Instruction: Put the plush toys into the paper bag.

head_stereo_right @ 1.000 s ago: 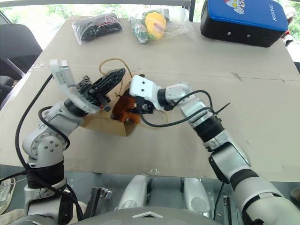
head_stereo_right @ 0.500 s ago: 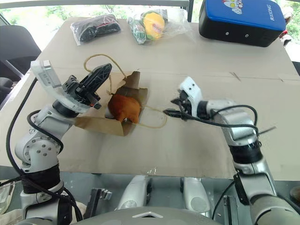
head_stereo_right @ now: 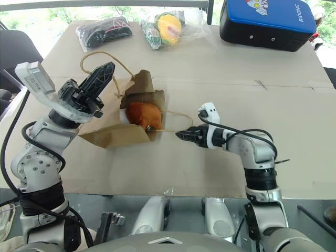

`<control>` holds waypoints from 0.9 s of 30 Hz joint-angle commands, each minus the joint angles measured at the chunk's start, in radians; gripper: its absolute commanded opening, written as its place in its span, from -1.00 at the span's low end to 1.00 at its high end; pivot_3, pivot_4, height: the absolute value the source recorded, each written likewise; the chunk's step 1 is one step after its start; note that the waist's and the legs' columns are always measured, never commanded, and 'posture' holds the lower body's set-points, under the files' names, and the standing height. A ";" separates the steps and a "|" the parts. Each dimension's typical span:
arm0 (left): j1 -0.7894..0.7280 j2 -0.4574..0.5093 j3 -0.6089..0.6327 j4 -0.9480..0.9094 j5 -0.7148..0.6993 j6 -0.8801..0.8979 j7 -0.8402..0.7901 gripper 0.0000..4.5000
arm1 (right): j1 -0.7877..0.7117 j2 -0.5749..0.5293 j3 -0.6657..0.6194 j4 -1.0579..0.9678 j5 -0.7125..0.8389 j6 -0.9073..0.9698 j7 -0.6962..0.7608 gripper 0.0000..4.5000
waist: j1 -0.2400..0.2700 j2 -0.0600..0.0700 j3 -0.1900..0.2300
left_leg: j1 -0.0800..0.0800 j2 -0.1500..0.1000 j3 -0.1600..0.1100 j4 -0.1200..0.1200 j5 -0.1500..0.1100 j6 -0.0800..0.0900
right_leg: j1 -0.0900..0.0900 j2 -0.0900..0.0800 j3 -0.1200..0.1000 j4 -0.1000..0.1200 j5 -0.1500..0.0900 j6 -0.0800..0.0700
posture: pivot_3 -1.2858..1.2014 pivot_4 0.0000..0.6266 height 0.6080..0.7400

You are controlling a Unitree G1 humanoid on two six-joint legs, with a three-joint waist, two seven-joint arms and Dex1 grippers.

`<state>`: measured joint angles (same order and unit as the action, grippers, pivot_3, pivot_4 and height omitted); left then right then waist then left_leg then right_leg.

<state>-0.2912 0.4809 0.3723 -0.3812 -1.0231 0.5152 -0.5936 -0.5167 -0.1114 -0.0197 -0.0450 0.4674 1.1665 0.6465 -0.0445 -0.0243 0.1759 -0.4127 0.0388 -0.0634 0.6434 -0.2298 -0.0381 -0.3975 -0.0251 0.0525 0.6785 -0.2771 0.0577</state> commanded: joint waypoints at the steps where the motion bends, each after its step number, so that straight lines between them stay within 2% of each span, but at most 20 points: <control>1: 0.003 0.009 0.013 -0.049 -0.012 -0.017 0.002 -1.00 | -0.042 0.047 -0.033 0.104 0.037 -0.075 0.000 0.17 | 0.001 0.000 0.000 | 0.000 0.000 0.000 0.000 0.000 0.000 | 0.000 0.000 0.000 0.000 0.000 0.000 | 0.03 -0.52 1.00; 2: 0.006 0.008 0.015 -0.054 -0.011 -0.018 0.006 -1.00 | -0.052 0.059 -0.038 0.132 0.040 -0.103 0.001 -0.07 | 0.002 0.000 0.000 | 0.000 0.000 0.000 0.000 0.000 0.000 | 0.000 0.000 0.000 0.000 0.000 0.000 | 0.03 -0.52 1.00; 3: 0.009 0.009 0.018 -0.059 -0.011 -0.020 0.009 -1.00 | -0.057 0.073 -0.041 0.147 0.046 -0.156 0.021 -0.19 | 0.002 0.000 0.000 | -0.001 0.000 0.000 0.000 0.000 0.000 | 0.000 0.000 0.000 0.000 0.000 0.000 | 0.03 -0.52 1.00; 7: 0.022 0.011 0.031 -0.073 -0.015 -0.022 0.026 -1.00 | -0.072 0.122 -0.115 0.113 0.151 -0.264 0.076 -0.97 | 0.002 0.000 0.000 | -0.001 0.000 0.000 0.000 0.000 0.000 | 0.000 0.000 0.000 0.000 0.000 0.000 | 0.03 -0.52 1.00; 13: -0.015 0.022 0.067 -0.027 -0.021 -0.026 0.058 -1.00 | -0.232 0.131 -0.182 -0.062 0.361 -0.207 0.031 -0.97 | 0.002 0.002 0.001 | -0.001 0.000 -0.001 0.000 0.000 0.000 | 0.000 0.000 -0.001 0.000 0.000 0.000 | 0.03 -0.52 1.00; 18: -0.100 0.050 0.057 0.064 0.071 -0.036 0.105 -1.00 | -0.404 0.055 -0.196 -0.148 0.444 -0.142 -0.060 -0.97 | 0.003 0.002 0.001 | -0.001 0.000 -0.002 0.000 0.000 0.000 | 0.000 0.000 -0.003 0.000 0.000 0.000 | 0.03 -0.52 1.00; 20: -0.100 0.039 -0.003 0.105 0.119 -0.030 0.086 -1.00 | -0.390 -0.029 -0.166 -0.165 0.416 -0.117 -0.064 -0.97 | 0.008 0.001 0.000 | -0.001 0.000 -0.002 -0.001 0.000 0.000 | 0.000 0.000 -0.002 -0.002 0.000 0.000 | 0.03 -0.52 1.00; 23: -0.127 0.025 -0.060 0.150 0.161 -0.029 0.057 -1.00 | -0.371 -0.102 -0.159 -0.198 0.421 -0.094 -0.096 -0.97 | 0.014 0.001 0.000 | -0.002 -0.002 -0.001 -0.001 0.000 0.000 | 0.000 -0.003 -0.003 -0.003 0.000 0.000 | 0.03 -0.52 1.00; 27: -0.137 0.020 -0.134 0.212 0.235 -0.052 -0.007 -1.00 | -0.305 -0.185 -0.094 -0.223 0.346 -0.141 -0.098 -0.97 | 0.004 0.001 0.001 | -0.002 -0.001 -0.001 -0.001 0.000 0.000 | 0.000 -0.002 -0.002 -0.002 0.000 0.000 | 0.03 -0.52 1.00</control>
<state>-0.4119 0.4990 0.2428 -0.1599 -0.8027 0.4905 -0.5716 -0.8213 -0.2915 -0.1224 -0.2277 0.8265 1.0540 0.5556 -0.0408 -0.0232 0.1765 -0.4145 0.0377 -0.0642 0.6424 -0.2298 -0.0380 -0.3981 -0.0267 0.0507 0.6771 -0.2773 0.0578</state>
